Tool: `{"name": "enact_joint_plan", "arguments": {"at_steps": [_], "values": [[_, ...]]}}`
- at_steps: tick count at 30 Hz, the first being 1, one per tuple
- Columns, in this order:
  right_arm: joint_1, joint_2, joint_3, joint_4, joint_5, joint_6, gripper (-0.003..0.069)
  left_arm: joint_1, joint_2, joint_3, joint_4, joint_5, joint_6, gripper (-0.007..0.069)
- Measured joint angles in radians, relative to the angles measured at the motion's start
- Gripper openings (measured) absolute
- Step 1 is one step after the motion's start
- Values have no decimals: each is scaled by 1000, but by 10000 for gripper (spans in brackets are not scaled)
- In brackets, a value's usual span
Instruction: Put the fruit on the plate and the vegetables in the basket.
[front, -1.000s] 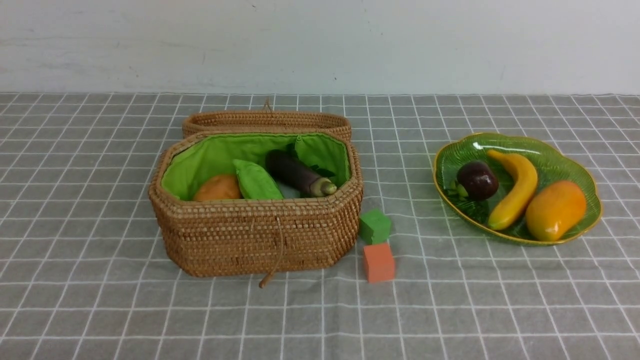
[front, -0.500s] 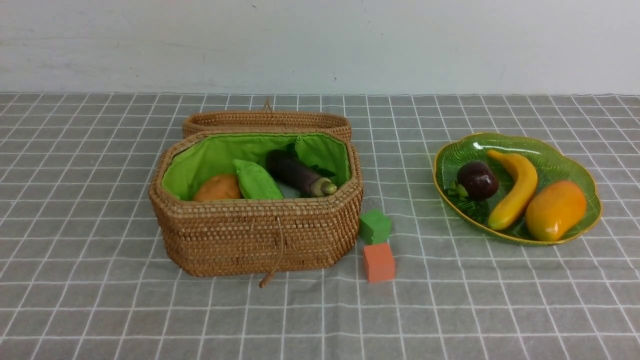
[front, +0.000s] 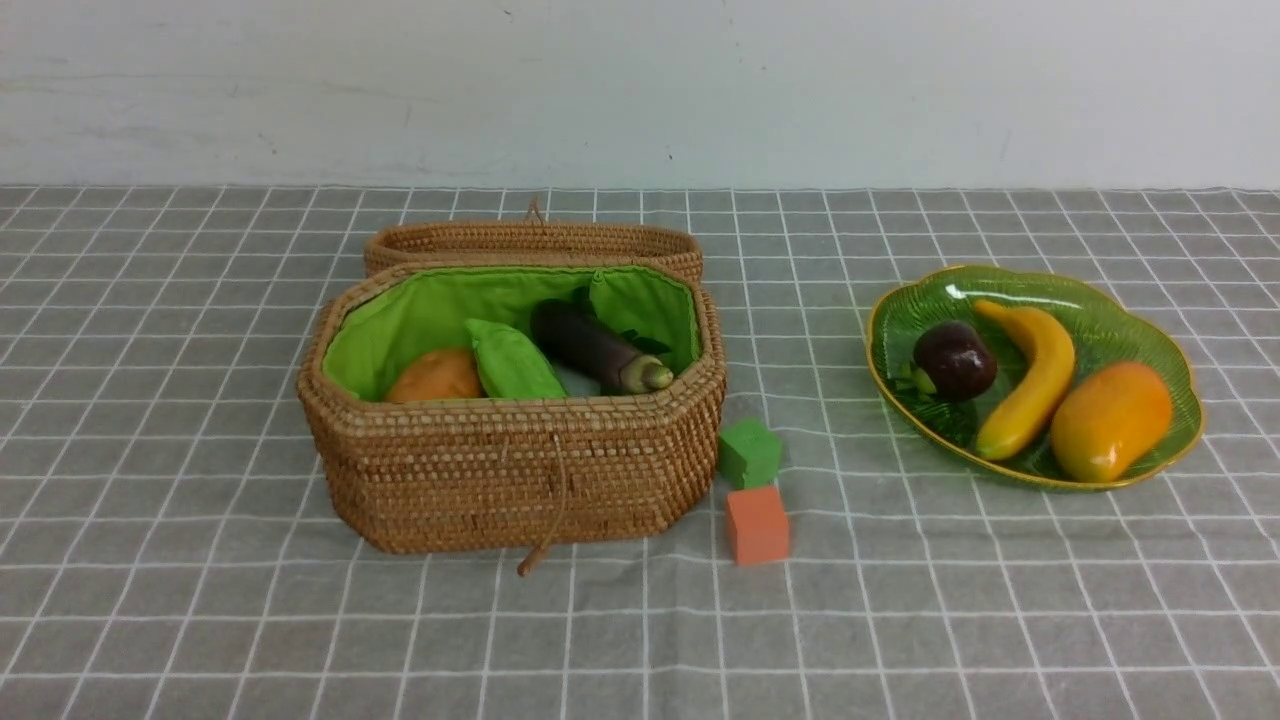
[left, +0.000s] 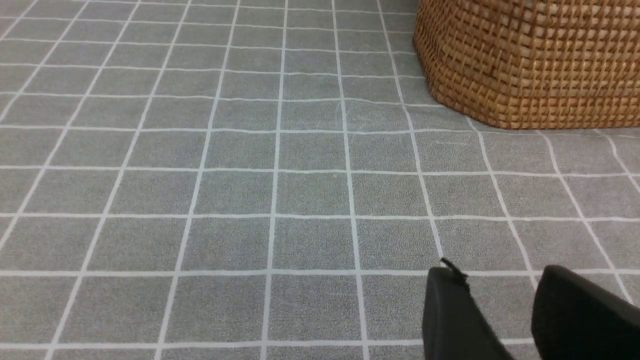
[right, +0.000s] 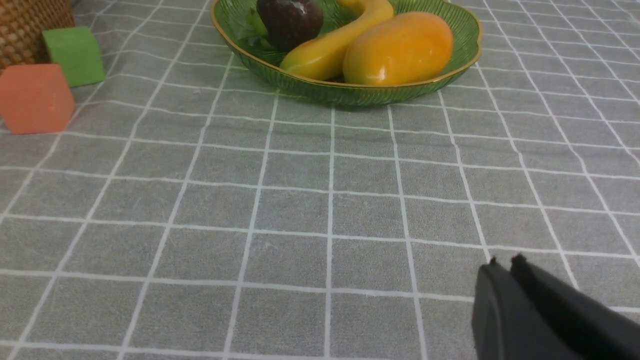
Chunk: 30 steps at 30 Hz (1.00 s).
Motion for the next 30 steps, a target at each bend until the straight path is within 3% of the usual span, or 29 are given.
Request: {"name": "enact_joint_plan", "arguments": {"at_steps": [30], "values": [[0,0,0,0,0,0,66,0,0,0,0,0,0,239]]}}
